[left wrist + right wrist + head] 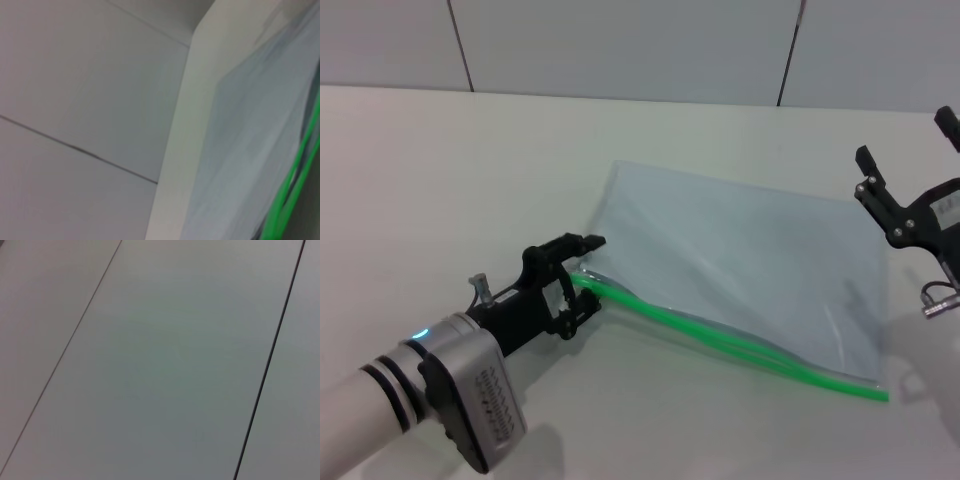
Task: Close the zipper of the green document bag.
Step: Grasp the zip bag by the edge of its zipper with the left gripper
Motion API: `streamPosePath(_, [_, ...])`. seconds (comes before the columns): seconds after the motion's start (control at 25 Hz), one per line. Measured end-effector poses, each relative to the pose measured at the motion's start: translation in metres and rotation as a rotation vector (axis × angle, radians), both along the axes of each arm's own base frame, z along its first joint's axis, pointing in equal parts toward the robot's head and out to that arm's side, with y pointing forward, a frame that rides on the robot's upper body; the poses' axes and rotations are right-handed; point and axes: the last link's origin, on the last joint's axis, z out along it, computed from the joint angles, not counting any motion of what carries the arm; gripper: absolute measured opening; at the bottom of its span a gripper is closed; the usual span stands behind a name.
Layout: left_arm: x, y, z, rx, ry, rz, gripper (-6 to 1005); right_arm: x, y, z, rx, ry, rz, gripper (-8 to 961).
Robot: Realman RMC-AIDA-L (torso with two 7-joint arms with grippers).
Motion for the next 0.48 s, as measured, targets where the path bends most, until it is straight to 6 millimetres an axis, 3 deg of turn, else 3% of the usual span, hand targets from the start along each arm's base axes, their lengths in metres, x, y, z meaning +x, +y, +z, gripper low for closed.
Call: streamPosePath(0.48, [0.0036,0.006,0.0021,0.02,-0.015,0.004,349,-0.0004,0.0004,-0.0009,-0.005,-0.004,0.003,807])
